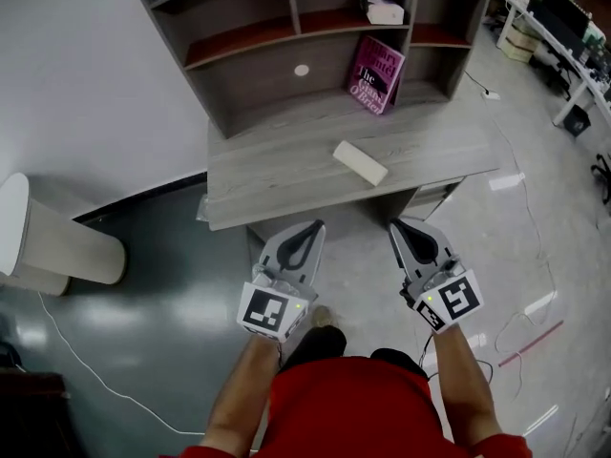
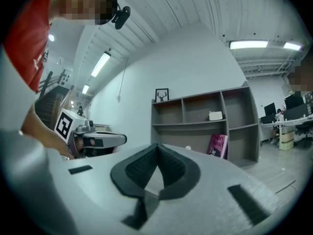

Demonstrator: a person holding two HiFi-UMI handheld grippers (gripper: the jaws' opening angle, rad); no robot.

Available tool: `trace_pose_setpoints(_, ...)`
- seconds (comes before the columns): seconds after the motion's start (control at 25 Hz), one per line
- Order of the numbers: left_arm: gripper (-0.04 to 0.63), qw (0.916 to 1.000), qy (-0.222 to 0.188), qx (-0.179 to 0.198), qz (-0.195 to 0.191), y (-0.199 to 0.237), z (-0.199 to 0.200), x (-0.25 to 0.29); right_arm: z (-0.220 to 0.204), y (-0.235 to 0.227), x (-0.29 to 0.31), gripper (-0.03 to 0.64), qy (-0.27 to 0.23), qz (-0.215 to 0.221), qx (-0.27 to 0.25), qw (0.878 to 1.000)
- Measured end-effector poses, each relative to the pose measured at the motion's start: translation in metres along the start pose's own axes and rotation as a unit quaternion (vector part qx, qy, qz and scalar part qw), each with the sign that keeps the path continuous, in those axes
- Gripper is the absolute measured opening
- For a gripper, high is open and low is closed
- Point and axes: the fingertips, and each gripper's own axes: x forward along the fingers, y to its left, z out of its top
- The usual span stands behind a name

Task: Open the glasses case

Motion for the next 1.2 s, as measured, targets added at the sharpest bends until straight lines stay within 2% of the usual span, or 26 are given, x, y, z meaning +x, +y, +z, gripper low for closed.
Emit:
trace_pose_setpoints(0.16, 0.009, 0.9994, 0.017, -0.009, -0.03, 0.037, -0.017, 0.025, -0.012, -0.011, 0.041, 0.005, 0.018, -0.019, -0.002, 1.0)
trace_pose_setpoints(0.32, 0.009, 0.9992, 0.003, -0.002, -0.04, 0.063, -0.038, 0.05, -0.025, -0.025, 0.067, 0.005, 0.035, -0.032, -0.005, 0.999)
trace_pose_setpoints(0.4, 0.009, 0.999, 0.011, -0.001, -0.044, 0.072, -0.047, 0.062, -0.032, -0.035, 0.077, 0.005, 0.045, -0.036, -0.007, 0.998)
trace_pose_setpoints(0.84, 0.009, 0.9954, 0.092, 0.004, -0.028, 0.114, -0.112, 0.136, -0.081, -0.102, 0.124, 0.005, 0.083, -0.029, -0.018, 0.996)
trace_pose_setpoints(1.2, 0.011, 0.9846, 0.174, -0.001, -0.008, 0.133, -0.169, 0.197, -0.139, -0.155, 0.149, 0.006, 0.133, 0.007, -0.016, 0.991)
